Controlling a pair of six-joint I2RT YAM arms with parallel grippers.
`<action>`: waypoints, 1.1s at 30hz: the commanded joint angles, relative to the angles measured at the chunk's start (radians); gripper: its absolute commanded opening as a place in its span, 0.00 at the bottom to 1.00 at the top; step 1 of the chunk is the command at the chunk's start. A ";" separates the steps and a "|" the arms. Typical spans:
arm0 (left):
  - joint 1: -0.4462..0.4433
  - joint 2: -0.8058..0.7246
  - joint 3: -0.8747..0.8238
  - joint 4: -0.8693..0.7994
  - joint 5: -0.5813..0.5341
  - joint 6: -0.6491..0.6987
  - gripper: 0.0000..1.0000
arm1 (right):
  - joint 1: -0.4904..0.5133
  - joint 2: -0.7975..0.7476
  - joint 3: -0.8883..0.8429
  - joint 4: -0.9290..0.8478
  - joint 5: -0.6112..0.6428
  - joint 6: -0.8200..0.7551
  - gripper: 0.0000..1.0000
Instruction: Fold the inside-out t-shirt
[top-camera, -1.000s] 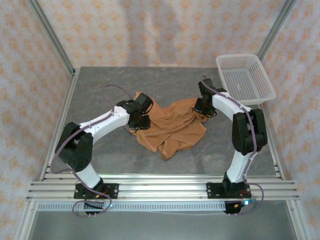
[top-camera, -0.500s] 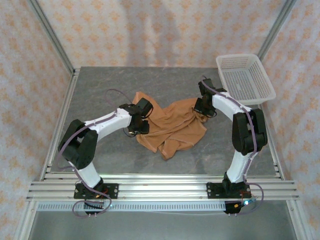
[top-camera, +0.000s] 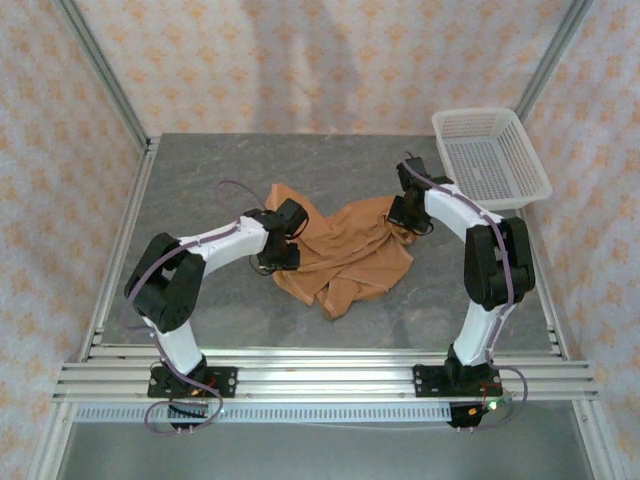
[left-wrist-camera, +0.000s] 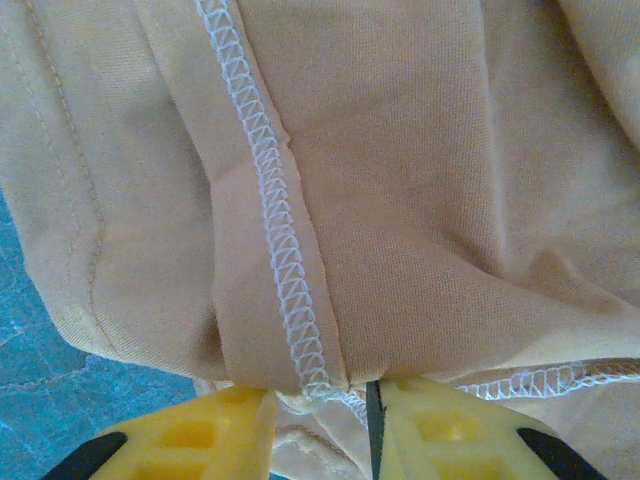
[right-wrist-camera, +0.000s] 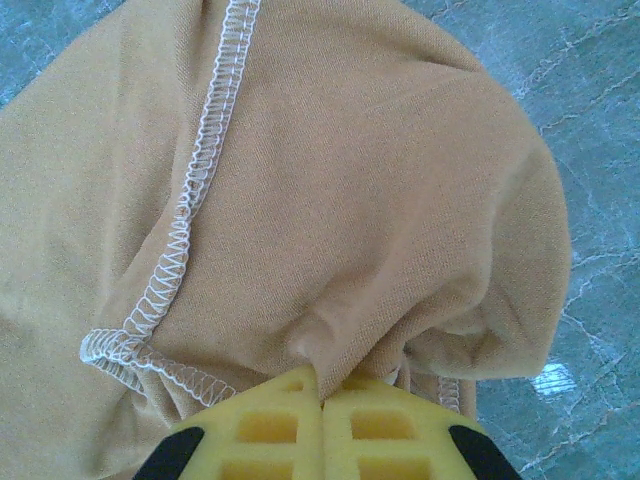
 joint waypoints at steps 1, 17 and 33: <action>-0.007 0.017 0.008 -0.003 -0.034 0.012 0.25 | -0.004 -0.015 0.024 -0.033 0.016 -0.013 0.06; -0.008 -0.086 0.105 -0.118 -0.035 0.014 0.00 | -0.006 -0.025 0.046 -0.058 0.020 -0.020 0.02; 0.367 -0.305 0.766 -0.369 0.022 0.098 0.00 | -0.059 -0.274 0.553 -0.355 0.082 -0.082 0.00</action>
